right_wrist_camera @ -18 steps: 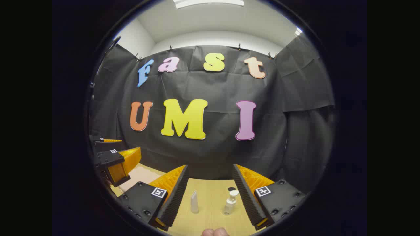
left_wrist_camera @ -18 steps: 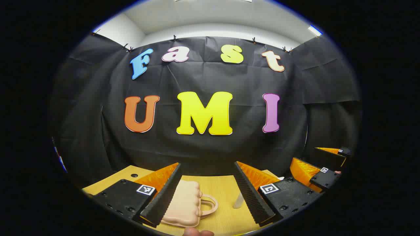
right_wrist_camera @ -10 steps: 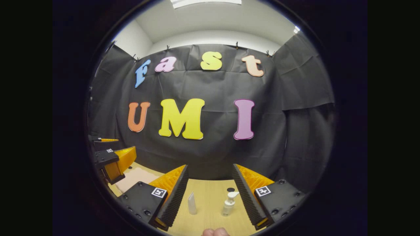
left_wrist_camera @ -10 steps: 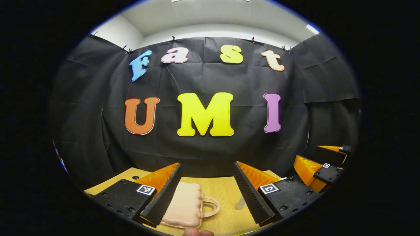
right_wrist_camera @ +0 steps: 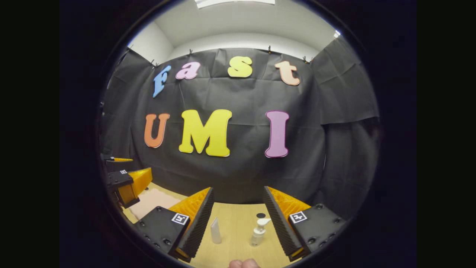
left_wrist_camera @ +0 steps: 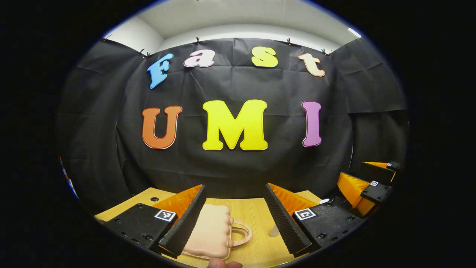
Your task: First open the suitcase, pack the skin care products into it, and then close the suitcase.
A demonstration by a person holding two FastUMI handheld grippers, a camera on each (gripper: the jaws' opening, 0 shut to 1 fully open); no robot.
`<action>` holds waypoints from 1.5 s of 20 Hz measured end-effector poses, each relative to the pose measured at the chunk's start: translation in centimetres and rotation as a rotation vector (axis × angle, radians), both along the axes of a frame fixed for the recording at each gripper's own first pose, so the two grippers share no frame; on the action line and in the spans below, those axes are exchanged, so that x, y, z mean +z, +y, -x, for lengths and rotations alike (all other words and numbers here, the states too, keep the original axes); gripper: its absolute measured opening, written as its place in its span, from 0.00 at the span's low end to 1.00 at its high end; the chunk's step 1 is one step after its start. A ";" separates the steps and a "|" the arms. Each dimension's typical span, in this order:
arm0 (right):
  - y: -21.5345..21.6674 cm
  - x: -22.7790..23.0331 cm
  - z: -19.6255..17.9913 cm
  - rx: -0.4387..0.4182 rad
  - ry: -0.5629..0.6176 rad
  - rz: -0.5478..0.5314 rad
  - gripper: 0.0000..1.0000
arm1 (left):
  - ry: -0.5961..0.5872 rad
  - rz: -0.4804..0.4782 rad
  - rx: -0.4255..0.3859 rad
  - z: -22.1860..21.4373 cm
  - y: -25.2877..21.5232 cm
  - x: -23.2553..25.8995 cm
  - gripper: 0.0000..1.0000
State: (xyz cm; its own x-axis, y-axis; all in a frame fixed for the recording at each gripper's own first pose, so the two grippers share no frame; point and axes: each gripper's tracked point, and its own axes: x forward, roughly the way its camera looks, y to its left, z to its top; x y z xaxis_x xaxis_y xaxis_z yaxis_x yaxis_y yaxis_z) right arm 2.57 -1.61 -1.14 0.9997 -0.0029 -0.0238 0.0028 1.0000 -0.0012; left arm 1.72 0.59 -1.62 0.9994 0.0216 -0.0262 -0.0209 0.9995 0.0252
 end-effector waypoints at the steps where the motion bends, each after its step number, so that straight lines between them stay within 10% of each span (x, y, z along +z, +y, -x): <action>1: -0.2 -0.2 -0.1 0.002 0.008 0.003 0.80 | 0.006 -0.003 -0.001 0.0 -0.1 -0.3 1.00; 11: -4.8 -4.6 0.4 -0.052 0.093 0.050 0.79 | 0.146 -0.146 -0.075 -0.8 -1.9 -6.9 1.00; 22: -10.4 -8.7 1.7 -0.111 0.188 0.093 0.77 | 0.309 -0.717 -0.157 -3.2 -3.0 -15.9 0.94; 30: -12.7 -10.1 1.3 -0.105 0.213 0.080 0.77 | 0.484 -0.876 -0.135 -4.3 -1.5 -23.4 0.85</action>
